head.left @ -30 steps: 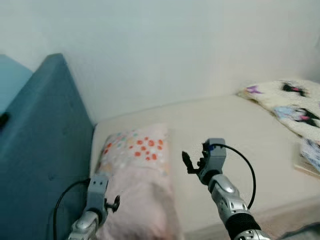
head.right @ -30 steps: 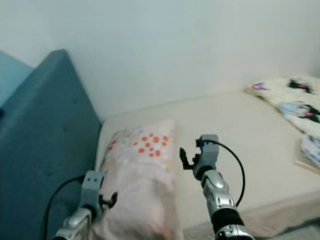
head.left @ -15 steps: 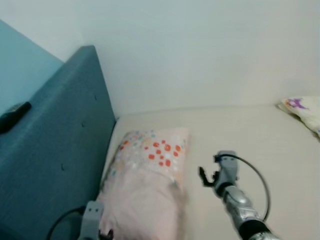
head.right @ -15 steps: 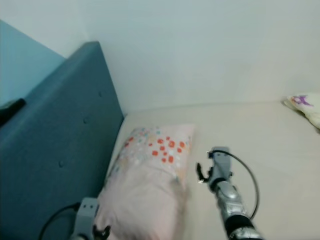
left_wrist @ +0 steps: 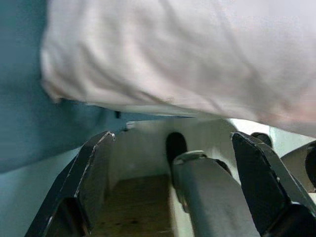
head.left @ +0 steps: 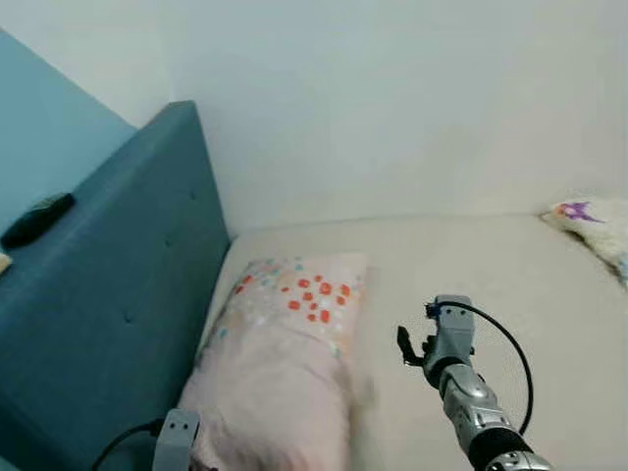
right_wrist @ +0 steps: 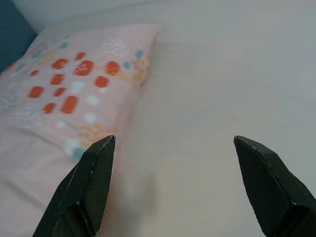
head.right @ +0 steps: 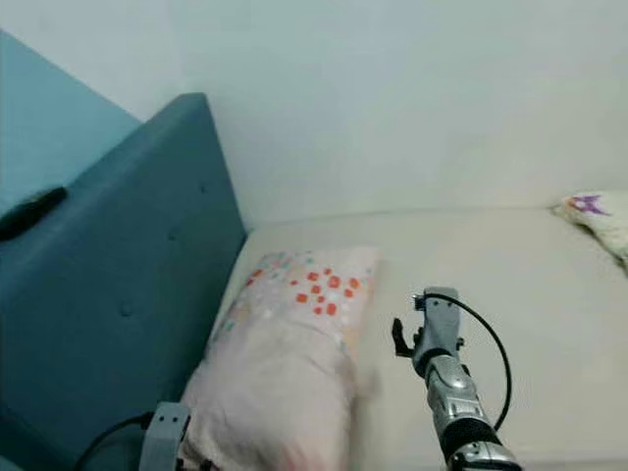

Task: Clean up the room

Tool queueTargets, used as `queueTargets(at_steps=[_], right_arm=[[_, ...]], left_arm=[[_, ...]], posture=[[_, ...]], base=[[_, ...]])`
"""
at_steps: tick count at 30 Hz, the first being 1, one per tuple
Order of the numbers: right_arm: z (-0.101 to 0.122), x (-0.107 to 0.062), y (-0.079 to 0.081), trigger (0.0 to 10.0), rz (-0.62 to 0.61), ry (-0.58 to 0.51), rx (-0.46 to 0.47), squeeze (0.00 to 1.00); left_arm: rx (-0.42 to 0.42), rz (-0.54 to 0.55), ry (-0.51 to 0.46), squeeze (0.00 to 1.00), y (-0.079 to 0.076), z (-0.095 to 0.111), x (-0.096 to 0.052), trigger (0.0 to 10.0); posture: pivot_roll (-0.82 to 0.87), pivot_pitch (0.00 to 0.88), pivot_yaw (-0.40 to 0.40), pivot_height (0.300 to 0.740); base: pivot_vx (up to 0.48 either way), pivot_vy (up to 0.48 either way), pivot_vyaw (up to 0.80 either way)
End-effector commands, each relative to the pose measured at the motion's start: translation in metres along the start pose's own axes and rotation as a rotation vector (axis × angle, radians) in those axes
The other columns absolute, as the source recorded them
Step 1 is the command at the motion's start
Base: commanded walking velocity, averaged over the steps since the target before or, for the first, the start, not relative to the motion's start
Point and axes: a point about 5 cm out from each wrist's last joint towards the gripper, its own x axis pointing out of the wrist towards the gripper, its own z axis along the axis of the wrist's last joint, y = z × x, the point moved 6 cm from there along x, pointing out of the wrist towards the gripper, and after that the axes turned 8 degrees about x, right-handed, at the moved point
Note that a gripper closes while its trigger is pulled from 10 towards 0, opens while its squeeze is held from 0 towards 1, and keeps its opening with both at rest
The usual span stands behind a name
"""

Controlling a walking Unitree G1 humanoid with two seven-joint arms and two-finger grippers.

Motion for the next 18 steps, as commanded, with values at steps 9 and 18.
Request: queueTargets(at_steps=[9,18], right_arm=[[0.005,0.001,0.000,10.0,0.000,-0.017,0.005,0.00],[-0.006,0.000,-0.001,10.0,-0.008,0.022,-0.002,0.00]], left_arm=[[-0.014,-0.013,0.032,0.00,-0.004,-0.010,-0.002,10.0],[-0.007,-0.048,0.077,0.00,-0.009,-0.025,-0.005,10.0]], posture=[[-0.11,0.000,0.025,0.740],[-0.11,0.000,0.025,0.740]], base=[[0.000,0.000,0.00],[0.000,-0.087,0.00]])
